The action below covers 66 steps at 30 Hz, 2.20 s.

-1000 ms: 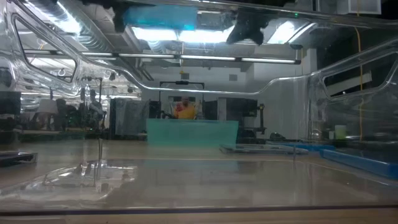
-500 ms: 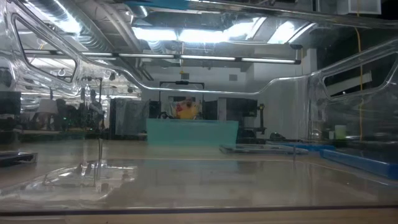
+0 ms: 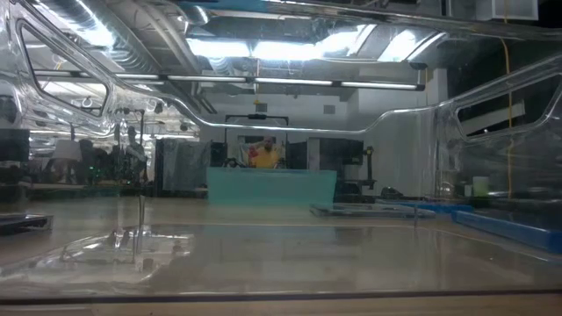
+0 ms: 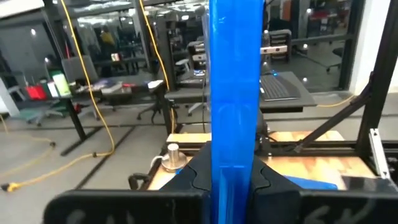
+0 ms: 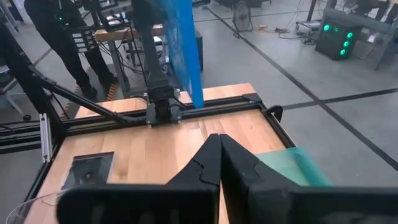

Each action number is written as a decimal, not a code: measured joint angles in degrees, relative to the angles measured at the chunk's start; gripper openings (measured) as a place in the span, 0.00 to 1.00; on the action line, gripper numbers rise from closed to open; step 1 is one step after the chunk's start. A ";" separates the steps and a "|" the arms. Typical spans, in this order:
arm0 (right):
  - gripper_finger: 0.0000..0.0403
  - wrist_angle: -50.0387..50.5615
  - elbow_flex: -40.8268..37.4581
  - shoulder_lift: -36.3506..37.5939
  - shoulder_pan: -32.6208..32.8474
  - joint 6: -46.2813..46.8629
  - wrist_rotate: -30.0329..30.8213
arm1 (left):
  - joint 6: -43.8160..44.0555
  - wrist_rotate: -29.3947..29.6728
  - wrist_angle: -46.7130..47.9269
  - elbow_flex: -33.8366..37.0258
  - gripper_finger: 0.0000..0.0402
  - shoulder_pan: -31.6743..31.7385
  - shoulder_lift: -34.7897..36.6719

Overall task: Pick & place jewel cases by type
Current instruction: Put the middle left blue CD case into the green bin

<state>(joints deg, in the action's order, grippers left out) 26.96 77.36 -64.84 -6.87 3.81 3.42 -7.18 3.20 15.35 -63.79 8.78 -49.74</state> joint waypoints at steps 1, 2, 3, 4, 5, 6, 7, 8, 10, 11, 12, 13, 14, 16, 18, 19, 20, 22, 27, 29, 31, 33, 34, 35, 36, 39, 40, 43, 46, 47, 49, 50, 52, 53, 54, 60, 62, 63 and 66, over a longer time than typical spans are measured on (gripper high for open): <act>0.01 0.00 0.02 0.00 0.00 -0.06 -0.01 | -0.68 0.00 0.02 -0.77 0.03 0.00 -0.43; 0.01 0.00 0.02 0.00 0.00 -0.22 -0.02 | -1.23 0.00 0.30 -1.60 0.03 0.00 -0.86; 0.01 -0.01 0.02 0.00 0.00 -0.51 -0.02 | -1.76 -0.02 0.74 -2.58 0.03 0.00 -1.34; 0.01 -0.02 0.02 0.00 0.00 -0.83 -0.02 | -2.44 -0.14 1.08 -3.71 0.03 0.00 -1.87; 0.01 0.00 0.02 0.00 0.00 -1.03 -0.03 | -3.28 -0.38 1.46 -4.77 0.03 0.00 -2.46; 0.01 -0.01 0.02 0.00 0.00 -1.10 -0.04 | -4.21 -0.76 1.91 -5.77 0.03 0.00 -2.96; 0.01 -0.04 0.02 0.00 0.00 -1.11 -0.04 | -5.35 -1.20 2.44 -6.77 0.03 0.00 -3.50; 0.01 -0.14 0.02 0.00 0.00 -1.11 -0.04 | -6.61 -1.41 2.82 -7.81 0.03 0.00 -4.06; 0.01 -0.15 0.02 0.00 0.00 -1.09 -0.04 | -8.89 -1.42 3.64 -9.87 0.03 -0.12 -5.06; 0.01 -0.15 0.02 0.00 0.00 -1.11 -0.04 | -10.02 -1.44 4.36 -11.02 0.03 -0.11 -5.55; 0.01 -0.16 0.02 0.00 0.00 -1.11 -0.06 | -11.17 -1.42 4.91 -12.07 0.03 -0.11 -6.00; 0.01 -0.17 0.02 0.00 0.00 -1.11 -0.24 | -12.24 -1.42 5.58 -13.17 0.03 -0.11 -6.44; 0.01 -0.17 0.02 0.00 0.00 -1.09 -0.45 | -13.31 -1.42 6.44 -14.31 0.03 -0.11 -6.89; 0.01 -0.15 0.02 0.00 0.00 -1.09 -0.50 | -15.32 -1.44 8.04 -16.55 0.03 -0.11 -7.65; 0.01 -0.17 0.02 0.00 0.00 -1.07 -0.52 | -17.19 -1.44 9.52 -18.53 0.03 -0.11 -8.20; 0.01 -0.15 0.02 0.00 0.00 -1.05 -0.52 | -18.17 -1.44 10.23 -19.50 0.03 -0.11 -8.49; 0.01 -0.15 0.02 0.00 0.00 -1.03 -0.52 | -19.32 -1.45 10.83 -20.37 0.03 -0.11 -8.74; 0.01 -0.15 0.02 0.00 0.00 -1.04 -0.52 | -22.02 -1.59 11.76 -21.52 0.03 -0.11 -9.03; 0.01 -0.15 0.01 0.00 0.00 -1.03 -0.52 | -27.63 -0.95 11.87 -23.43 0.03 -1.84 -9.30; 0.01 -0.15 0.02 0.00 0.00 -1.05 -0.52 | -30.33 0.15 11.85 -23.88 0.03 -3.00 -9.30; 0.01 -0.15 0.02 0.00 0.00 -1.05 -0.52 | -33.54 2.01 11.85 -23.96 0.03 -4.35 -9.28; 0.01 -0.15 0.02 0.00 0.00 -1.05 -0.52 | -36.38 4.74 11.87 -23.95 0.03 -5.91 -9.32; 0.01 -0.15 0.02 0.00 0.00 -1.05 -0.52 | -37.83 6.26 11.85 -23.95 0.03 -6.70 -9.32; 0.01 -0.15 0.02 0.00 0.00 -1.05 -0.52 | -39.31 7.78 11.85 -23.95 0.03 -7.50 -9.32; 0.01 -0.15 0.00 0.00 0.00 -1.05 -0.51 | -40.78 9.13 11.85 -23.95 0.03 -8.34 -9.39; 0.01 -0.15 0.01 0.00 0.00 -1.04 -0.52 | -45.39 12.89 11.71 -23.95 0.03 -10.80 -9.77; 0.01 -0.15 0.00 0.00 0.00 -1.01 -0.52 | -46.84 13.95 11.66 -23.93 0.03 -11.63 -9.92; 0.01 -0.13 0.00 0.00 0.00 -0.87 -0.50 | -50.75 16.75 10.64 -23.93 0.03 -14.00 -10.30; 0.01 -0.15 0.00 0.00 0.00 -0.85 -0.50 | -55.03 19.25 9.47 -23.93 0.03 -16.52 -10.87; 0.01 -0.15 0.00 0.00 0.00 -0.85 -0.50 | -56.79 20.20 9.49 -23.93 0.03 -17.38 -11.02; 0.01 -0.15 0.00 0.00 -0.02 -0.82 -0.48 | -60.52 22.39 8.76 -23.93 0.03 -19.16 -11.46; 0.01 -0.15 0.00 0.00 -0.02 -0.78 -0.48 | -62.48 23.51 8.50 -23.93 0.03 -19.98 -11.69; 0.01 -0.17 0.00 0.00 -0.02 -0.34 -0.48 | -66.86 25.96 8.52 -23.93 0.03 -21.57 -12.14; 0.01 -0.17 0.00 0.00 -0.04 0.11 -0.48 | -69.21 27.21 8.48 -23.93 0.03 -22.30 -12.39; 0.01 -0.17 0.00 0.00 -0.09 0.27 -0.48 | -71.43 28.56 8.56 -23.93 0.03 -22.97 -12.64; 0.01 -0.17 0.00 0.00 -0.13 0.44 -0.47 | -82.76 35.96 8.37 -23.93 0.03 -26.85 -14.33; 0.01 -0.17 0.00 0.00 -0.13 0.44 -0.46 | -85.70 37.76 8.36 -23.93 0.03 -28.12 -14.92; 0.01 -0.17 0.00 0.00 -0.13 0.44 -0.46 | -87.11 38.60 8.37 -23.93 0.03 -28.73 -15.19; 0.01 -0.17 0.00 0.00 -0.13 0.44 -0.46 | -91.08 40.88 8.34 -23.93 0.03 -30.62 -16.01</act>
<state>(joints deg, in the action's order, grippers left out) 26.79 77.36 -64.84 -7.01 4.25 2.96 -98.26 44.08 23.70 -87.72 -21.85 -65.75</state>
